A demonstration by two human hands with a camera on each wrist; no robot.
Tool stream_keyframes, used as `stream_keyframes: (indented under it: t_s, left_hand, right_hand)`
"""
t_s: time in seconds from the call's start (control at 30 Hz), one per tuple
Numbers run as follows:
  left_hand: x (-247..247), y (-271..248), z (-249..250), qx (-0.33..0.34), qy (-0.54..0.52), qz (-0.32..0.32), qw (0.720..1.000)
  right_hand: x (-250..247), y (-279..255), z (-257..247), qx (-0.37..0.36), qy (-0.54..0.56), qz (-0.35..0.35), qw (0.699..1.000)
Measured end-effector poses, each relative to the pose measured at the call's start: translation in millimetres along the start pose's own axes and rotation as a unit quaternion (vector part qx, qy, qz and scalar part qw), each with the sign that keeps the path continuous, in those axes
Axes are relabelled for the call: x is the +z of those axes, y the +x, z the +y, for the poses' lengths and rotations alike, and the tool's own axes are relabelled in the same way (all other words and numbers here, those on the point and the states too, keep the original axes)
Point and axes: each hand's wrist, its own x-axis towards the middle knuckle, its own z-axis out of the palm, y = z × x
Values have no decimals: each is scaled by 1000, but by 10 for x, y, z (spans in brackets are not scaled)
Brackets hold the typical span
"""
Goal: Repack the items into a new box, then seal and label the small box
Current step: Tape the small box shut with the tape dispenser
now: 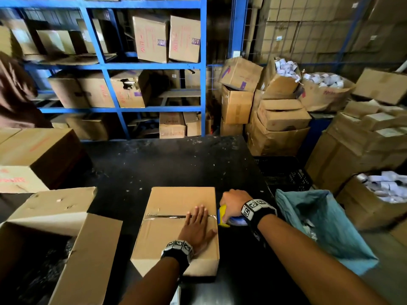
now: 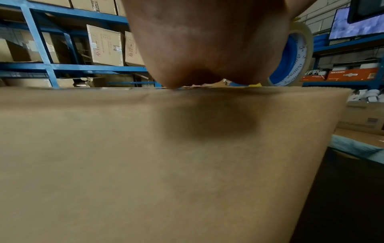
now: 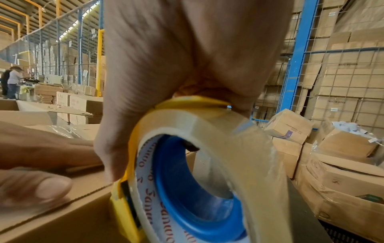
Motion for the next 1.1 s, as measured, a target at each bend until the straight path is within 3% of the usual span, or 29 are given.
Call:
stream_keyframes:
  t_s: [0.17, 0.37, 0.63, 0.93, 1.1]
  left_hand:
    - [141, 45, 88, -27, 18, 26, 999]
    - [226, 85, 78, -19, 9, 49, 999]
    - [188, 51, 90, -15, -5, 39, 999]
    - [226, 27, 81, -12, -8, 58, 998]
    - [231, 53, 83, -9, -5, 54, 998]
  right_hand:
    - [-36, -18, 203, -31, 9, -19, 999]
    - [-285, -206, 738, -75, 125, -2, 989]
    - [-336, -345, 873, -100, 136, -24, 985]
    - [-25, -78, 496, -39, -4, -50, 998]
    - [52, 148, 83, -50, -49, -63, 996]
